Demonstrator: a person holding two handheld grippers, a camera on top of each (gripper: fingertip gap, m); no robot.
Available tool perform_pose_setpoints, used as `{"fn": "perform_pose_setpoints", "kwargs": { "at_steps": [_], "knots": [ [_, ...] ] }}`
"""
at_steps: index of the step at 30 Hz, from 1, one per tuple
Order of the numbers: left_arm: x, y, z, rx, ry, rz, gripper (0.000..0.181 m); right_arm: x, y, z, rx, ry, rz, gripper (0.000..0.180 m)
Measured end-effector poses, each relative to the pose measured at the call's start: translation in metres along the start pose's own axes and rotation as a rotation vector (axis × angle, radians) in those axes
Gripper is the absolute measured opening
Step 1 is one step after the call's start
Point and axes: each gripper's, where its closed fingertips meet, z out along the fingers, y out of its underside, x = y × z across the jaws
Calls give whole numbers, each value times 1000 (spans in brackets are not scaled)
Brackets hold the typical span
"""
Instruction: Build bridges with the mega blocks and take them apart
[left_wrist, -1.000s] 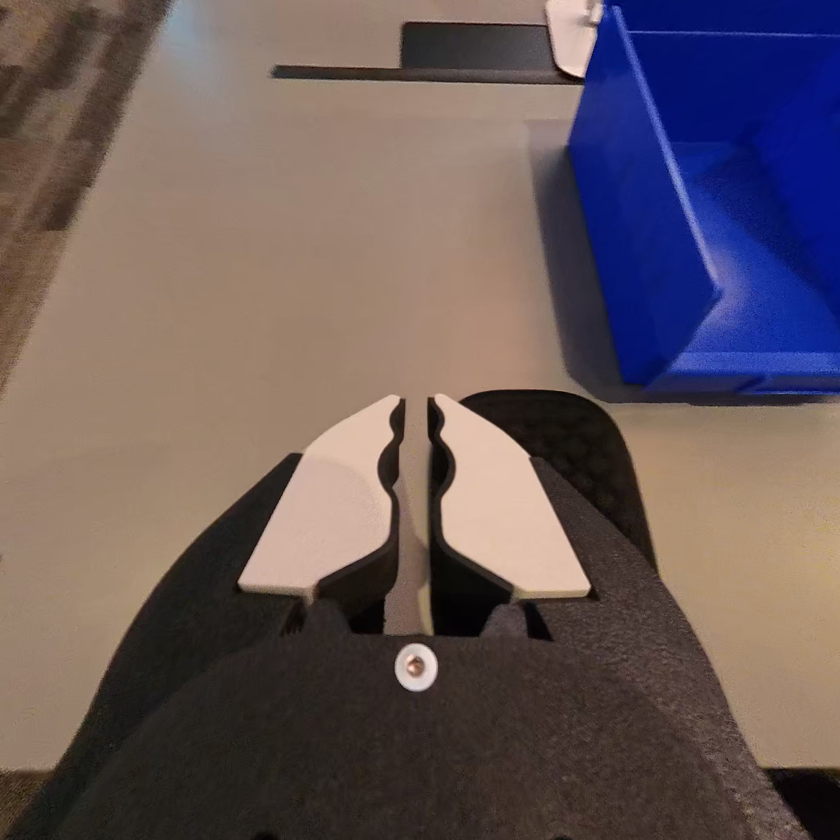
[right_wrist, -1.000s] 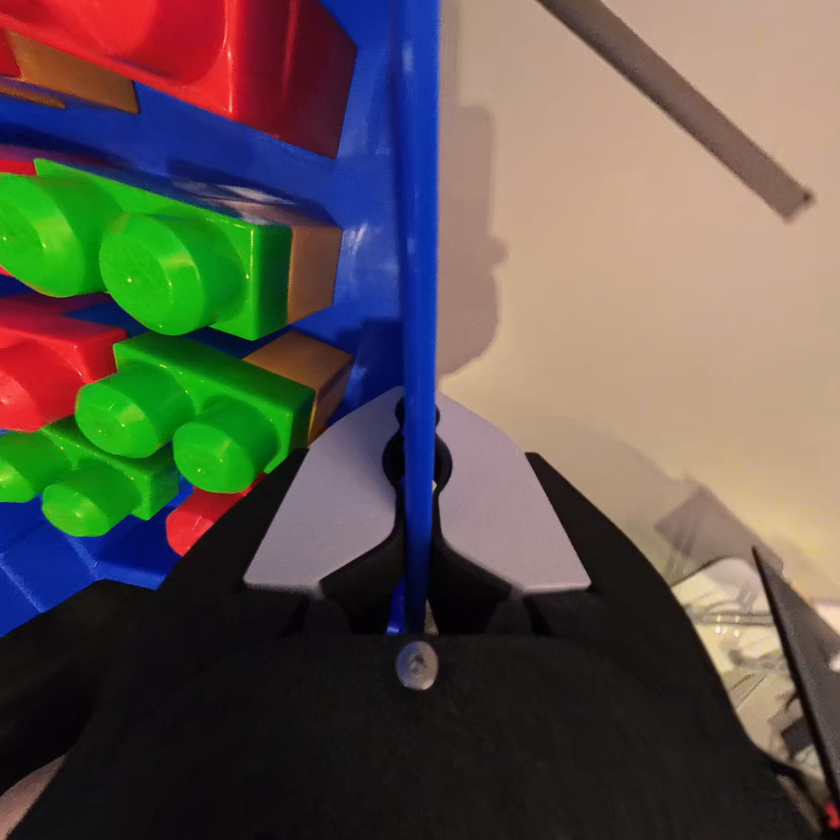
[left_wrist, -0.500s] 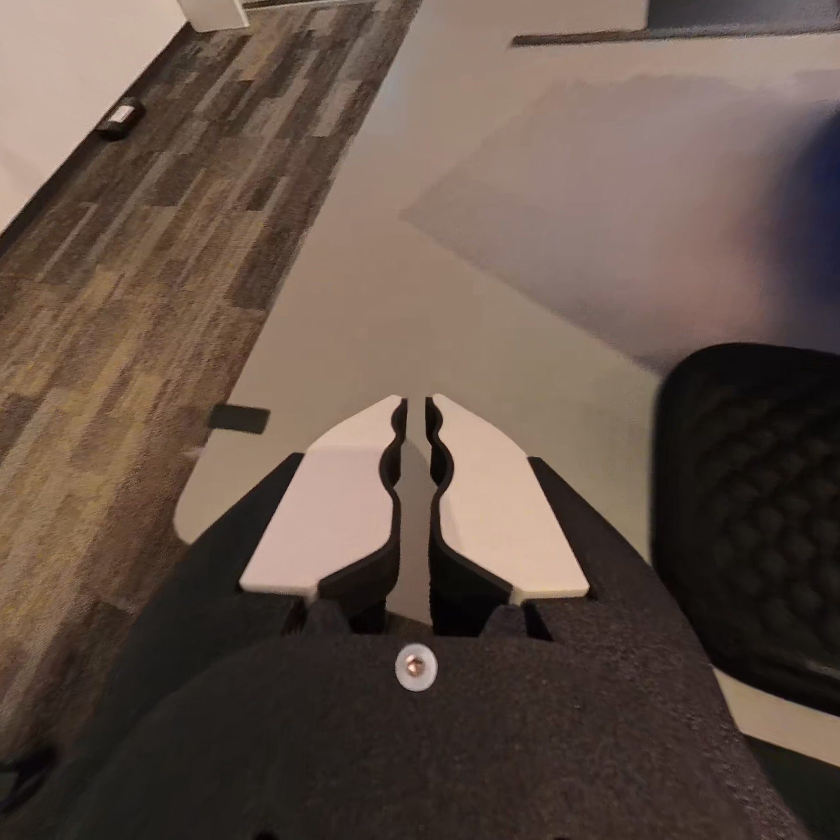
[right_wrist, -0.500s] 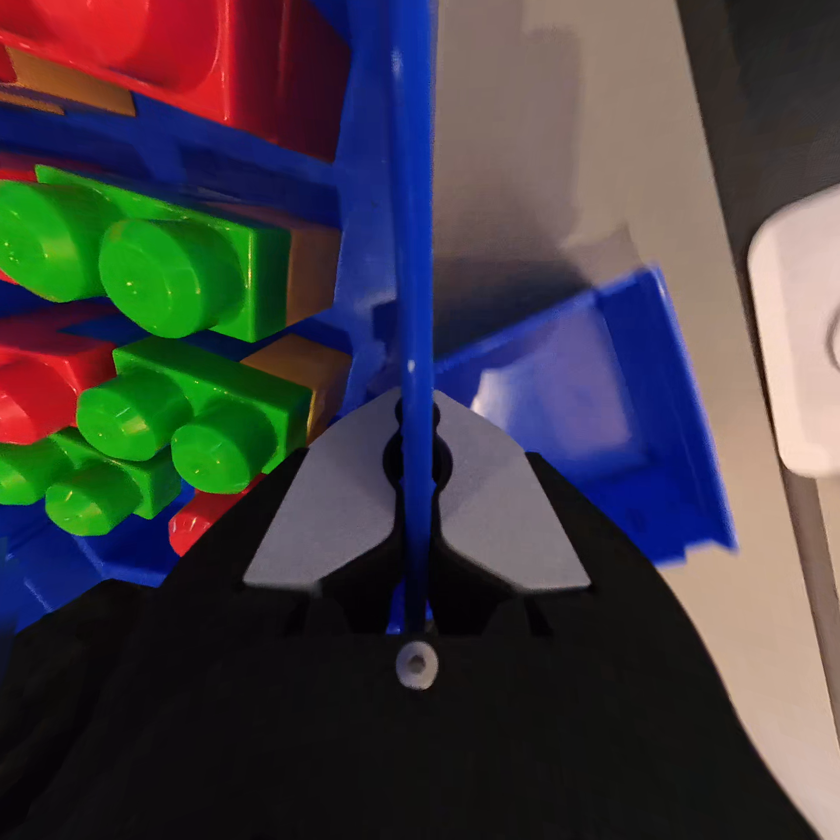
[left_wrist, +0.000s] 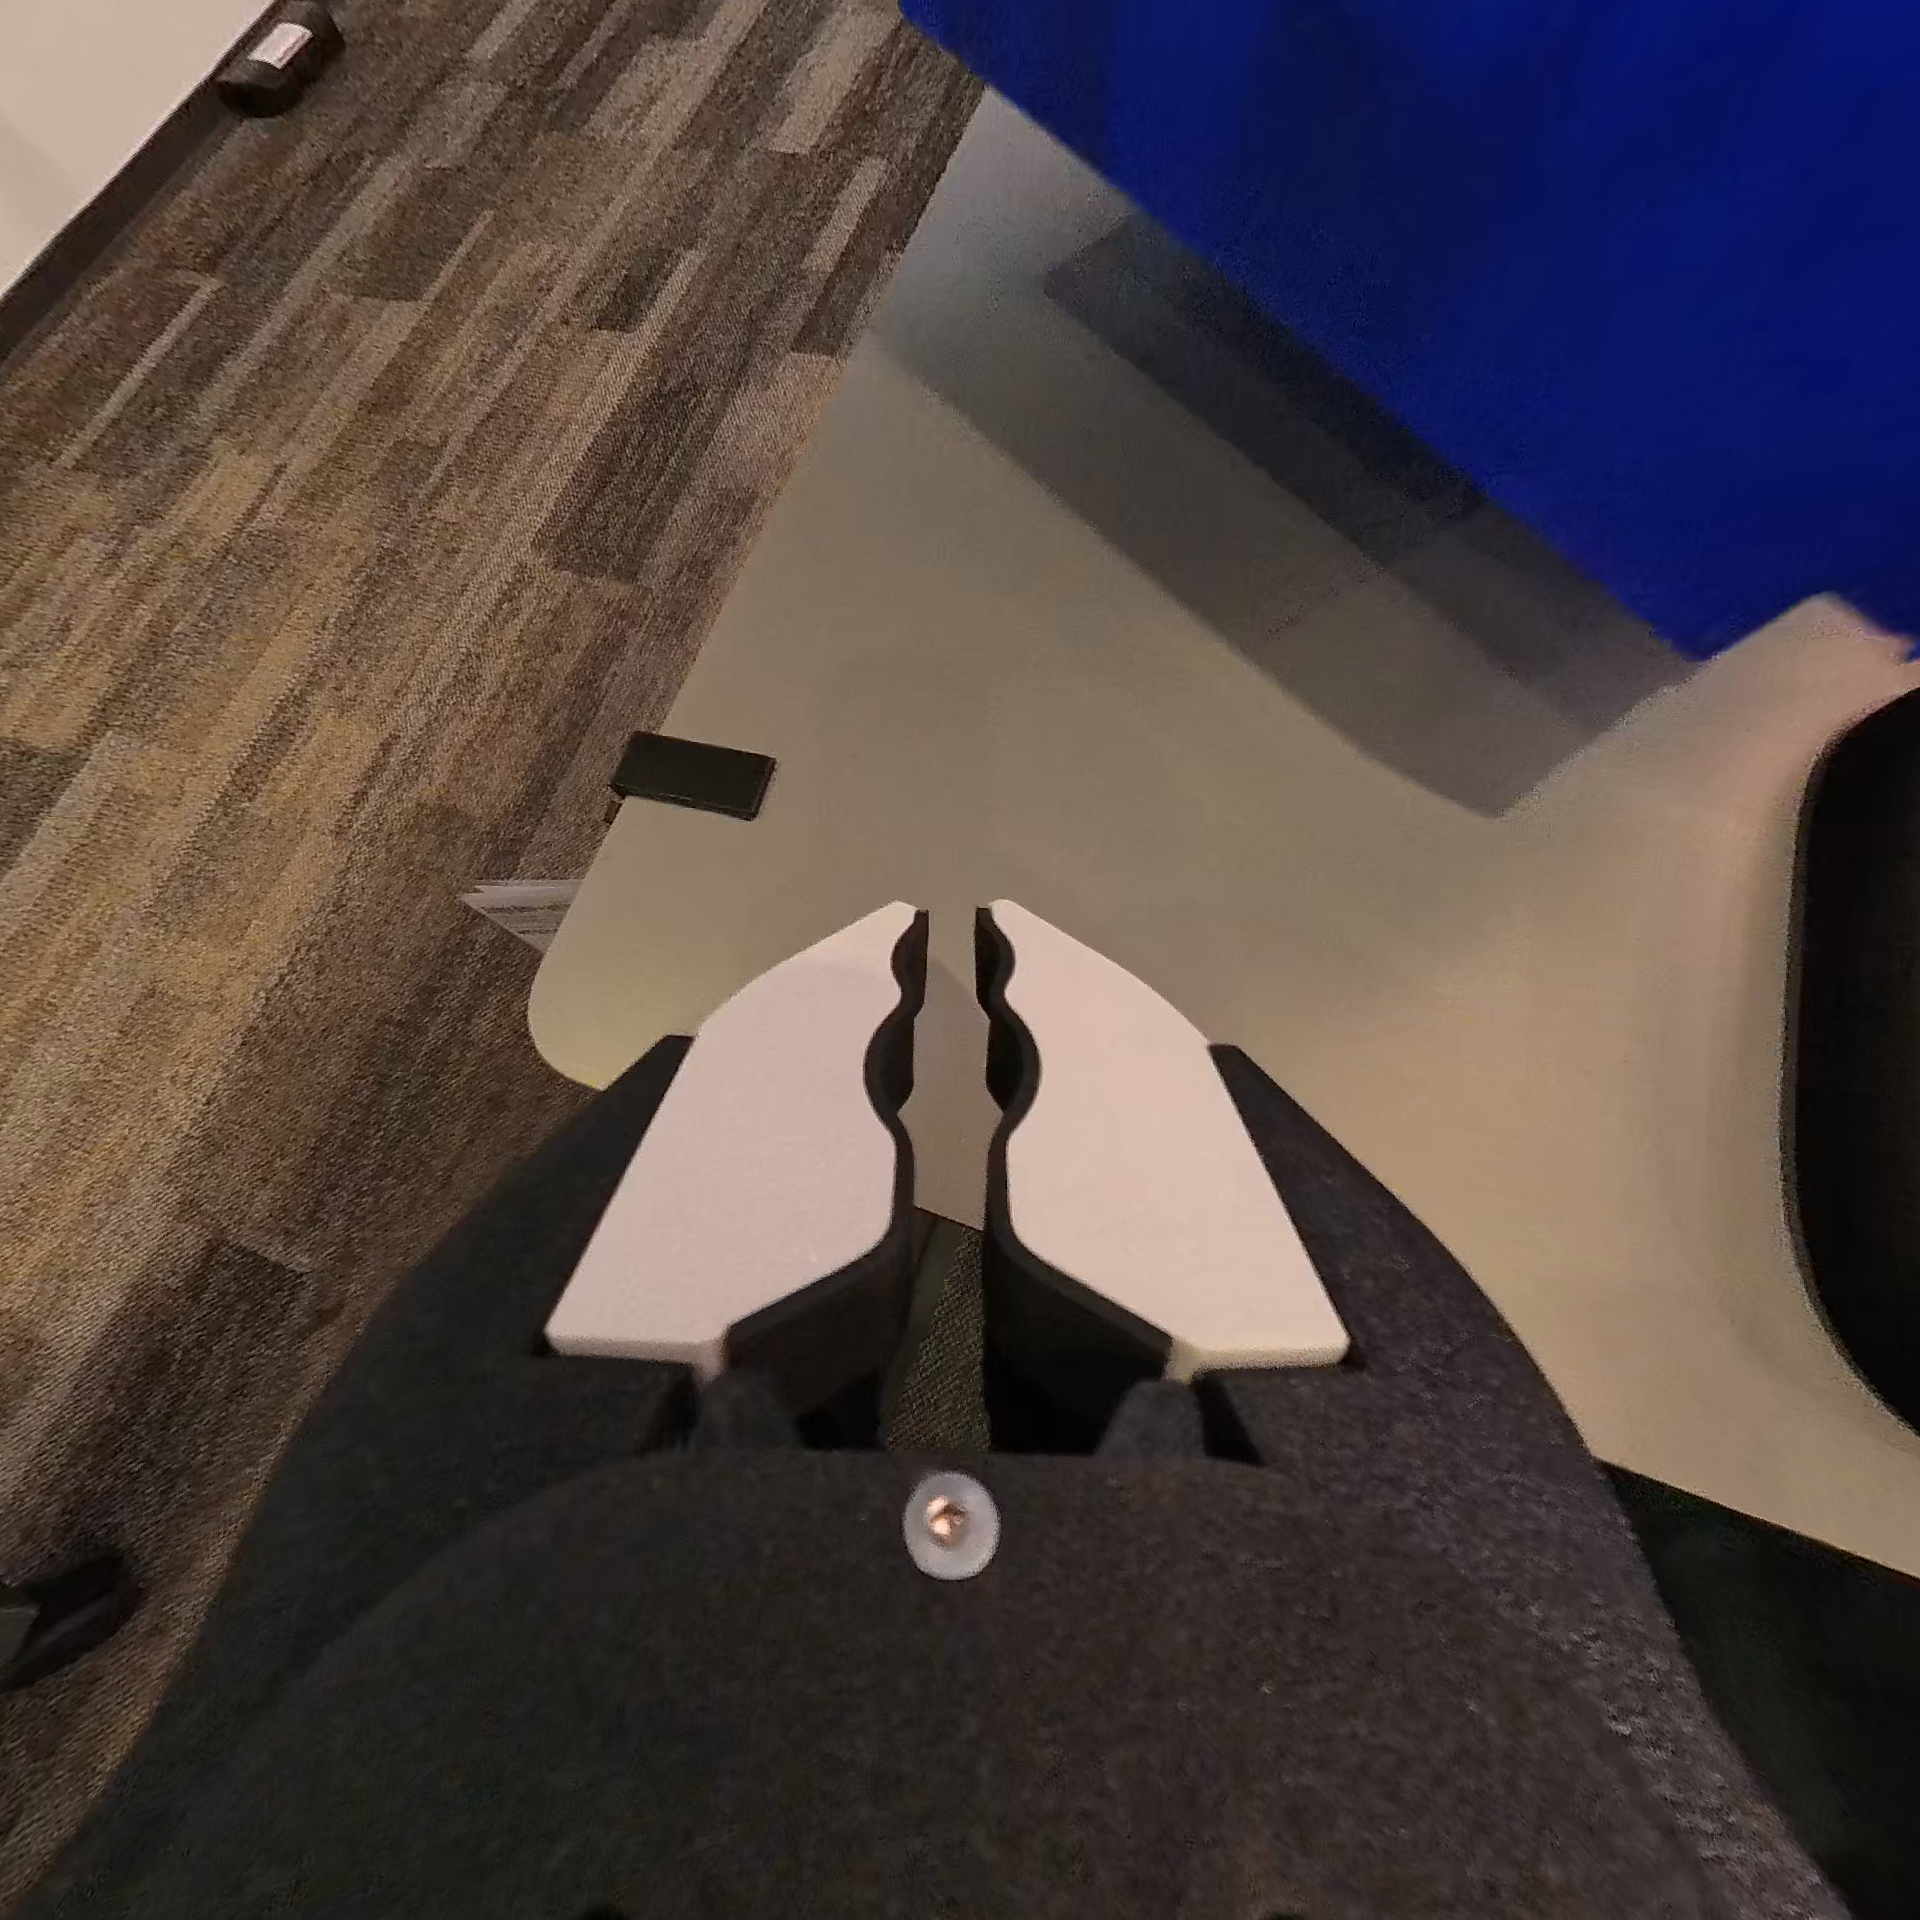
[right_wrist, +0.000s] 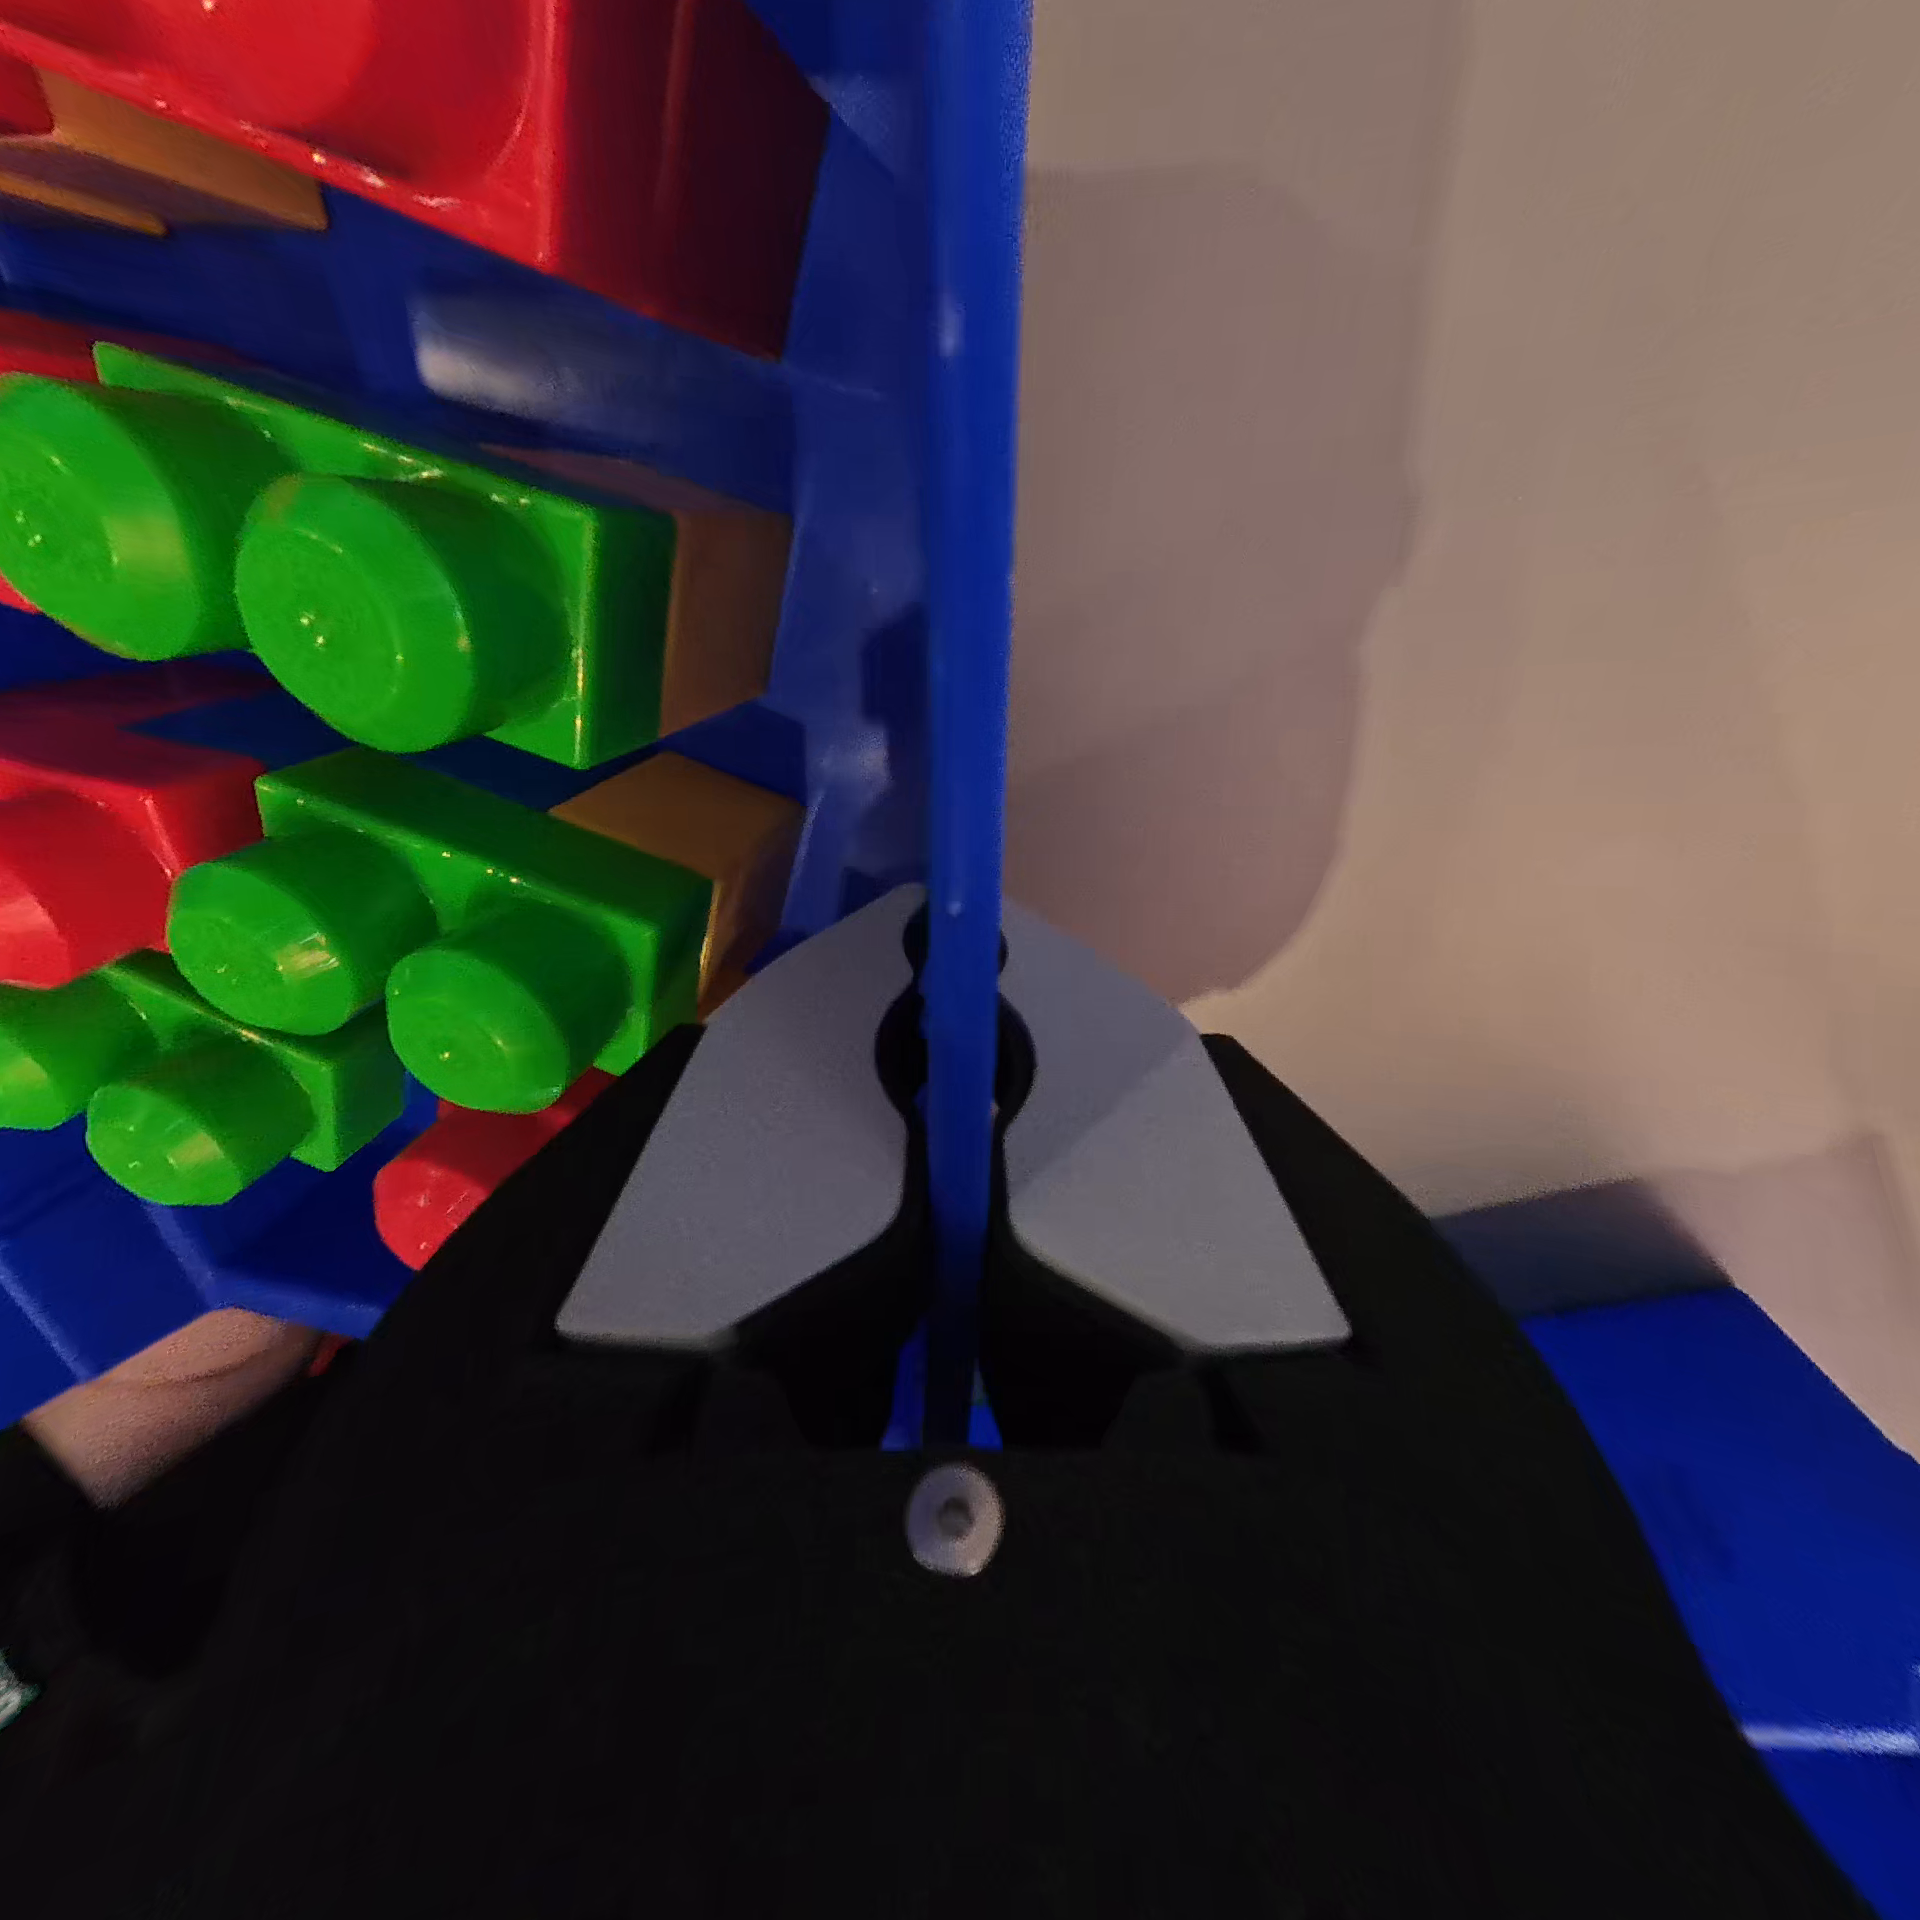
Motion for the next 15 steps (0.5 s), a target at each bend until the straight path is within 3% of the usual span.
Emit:
{"fn": "perform_pose_setpoints", "kwargs": {
  "at_steps": [8, 15],
  "knots": [
    [16, 12, 8, -7, 88, -38, 16, 13, 8, 35, -37, 21, 61, 5],
    [63, -11, 7, 70, 215, -10, 21, 21, 14, 43, -45, 63, 69, 5]
  ]
}}
